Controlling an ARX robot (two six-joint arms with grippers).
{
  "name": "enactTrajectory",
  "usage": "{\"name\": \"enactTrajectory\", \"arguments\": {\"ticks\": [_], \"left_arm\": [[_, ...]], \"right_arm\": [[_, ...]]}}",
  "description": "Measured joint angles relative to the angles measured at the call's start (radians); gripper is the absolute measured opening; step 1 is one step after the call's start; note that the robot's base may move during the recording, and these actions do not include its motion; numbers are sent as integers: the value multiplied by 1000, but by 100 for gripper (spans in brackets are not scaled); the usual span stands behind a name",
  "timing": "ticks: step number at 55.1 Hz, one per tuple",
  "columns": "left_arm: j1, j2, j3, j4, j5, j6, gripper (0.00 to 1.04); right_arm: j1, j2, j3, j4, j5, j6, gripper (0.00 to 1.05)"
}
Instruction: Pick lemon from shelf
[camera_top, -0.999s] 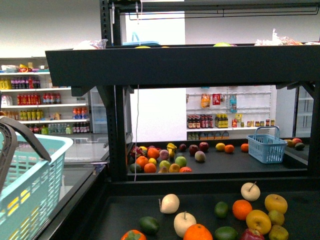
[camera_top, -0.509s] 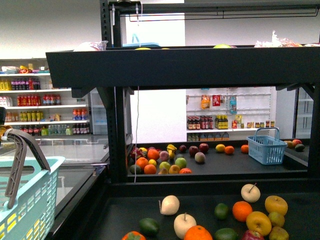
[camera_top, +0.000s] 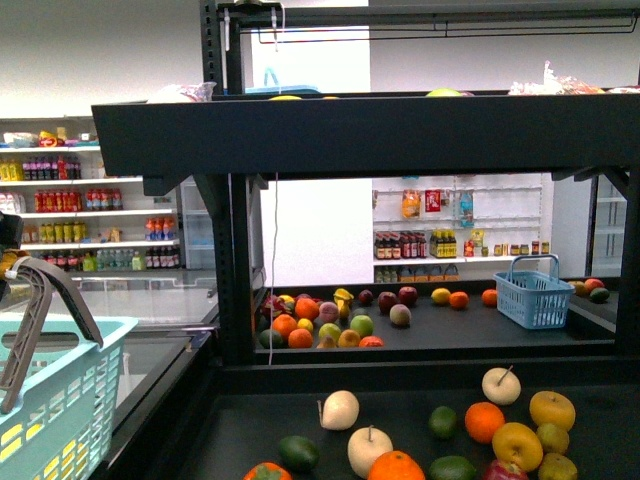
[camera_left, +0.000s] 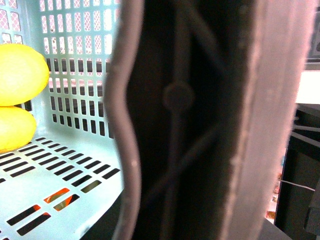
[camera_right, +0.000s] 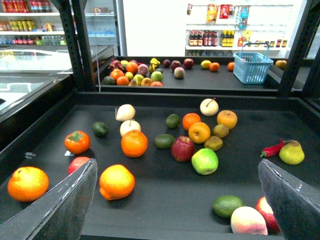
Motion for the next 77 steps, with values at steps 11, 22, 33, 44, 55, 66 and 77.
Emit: {"name": "enactTrajectory", "arguments": {"ticks": [11, 22, 33, 44, 55, 66, 77], "left_arm": [[-3, -14, -37, 28, 6, 13, 28], [-7, -42, -95, 67, 3, 10, 28], [-12, -56, -117, 81, -18, 39, 45], [-4, -60, -124, 92, -22, 50, 77], [21, -73, -134, 78, -28, 43, 97], [44, -97, -156, 72, -8, 40, 97], [63, -126, -180, 50, 5, 53, 97]], "right_arm": [[0, 0, 0, 0, 0, 0, 97], [0, 0, 0, 0, 0, 0, 97], [0, 0, 0, 0, 0, 0, 97], [0, 0, 0, 0, 0, 0, 97], [0, 0, 0, 0, 0, 0, 97], [0, 0, 0, 0, 0, 0, 97], [0, 0, 0, 0, 0, 0, 97]]}}
